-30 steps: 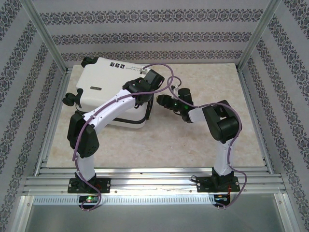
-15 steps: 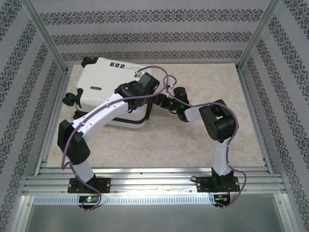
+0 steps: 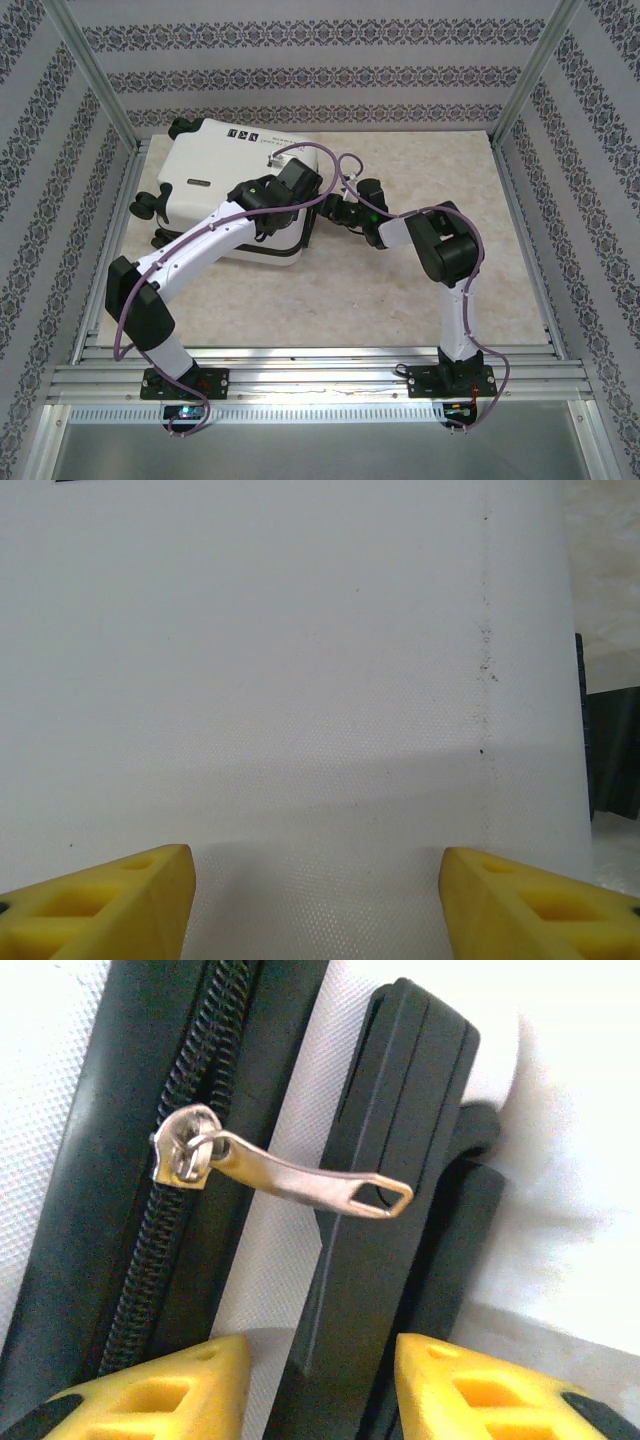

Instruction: Pack the luggage

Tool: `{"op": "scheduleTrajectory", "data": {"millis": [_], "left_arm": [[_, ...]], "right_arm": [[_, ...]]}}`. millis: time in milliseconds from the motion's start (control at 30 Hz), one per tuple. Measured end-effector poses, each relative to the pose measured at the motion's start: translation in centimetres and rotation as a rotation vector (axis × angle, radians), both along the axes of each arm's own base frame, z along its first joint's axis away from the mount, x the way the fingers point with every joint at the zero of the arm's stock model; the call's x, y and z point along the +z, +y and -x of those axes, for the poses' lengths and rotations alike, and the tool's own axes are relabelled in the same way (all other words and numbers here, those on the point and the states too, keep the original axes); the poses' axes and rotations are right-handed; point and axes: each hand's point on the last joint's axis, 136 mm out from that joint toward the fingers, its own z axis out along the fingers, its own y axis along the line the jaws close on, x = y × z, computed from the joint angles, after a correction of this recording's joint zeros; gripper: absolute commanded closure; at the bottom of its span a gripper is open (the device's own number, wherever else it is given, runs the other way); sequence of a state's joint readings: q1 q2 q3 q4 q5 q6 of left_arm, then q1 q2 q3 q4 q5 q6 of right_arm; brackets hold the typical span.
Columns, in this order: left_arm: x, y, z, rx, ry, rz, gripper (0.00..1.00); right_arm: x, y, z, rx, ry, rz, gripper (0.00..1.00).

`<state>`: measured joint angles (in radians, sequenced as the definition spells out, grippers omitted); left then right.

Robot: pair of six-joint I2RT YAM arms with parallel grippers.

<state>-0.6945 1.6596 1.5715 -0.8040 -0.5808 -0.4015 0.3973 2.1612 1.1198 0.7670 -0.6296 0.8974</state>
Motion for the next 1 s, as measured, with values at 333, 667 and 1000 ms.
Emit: {"op": "scheduleTrajectory", "data": {"millis": [333,667,1000], "left_arm": [[-0.7,1.2,0.3,0.058,-0.108,0.143,0.34],[-0.8,2.0,0.8,0.059,-0.123,0.219,0.33],[-0.8,4.0,0.7,0.078,-0.141,0.255,0.33]], "right_arm": [[0.2,0.6,-0.4,0.049,0.027,-0.102,0.87],[0.0,0.3,0.7,0.05,0.022,-0.149,1.0],[-0.1,0.1,3.8,0.052,0.013,-0.183,1.0]]}}
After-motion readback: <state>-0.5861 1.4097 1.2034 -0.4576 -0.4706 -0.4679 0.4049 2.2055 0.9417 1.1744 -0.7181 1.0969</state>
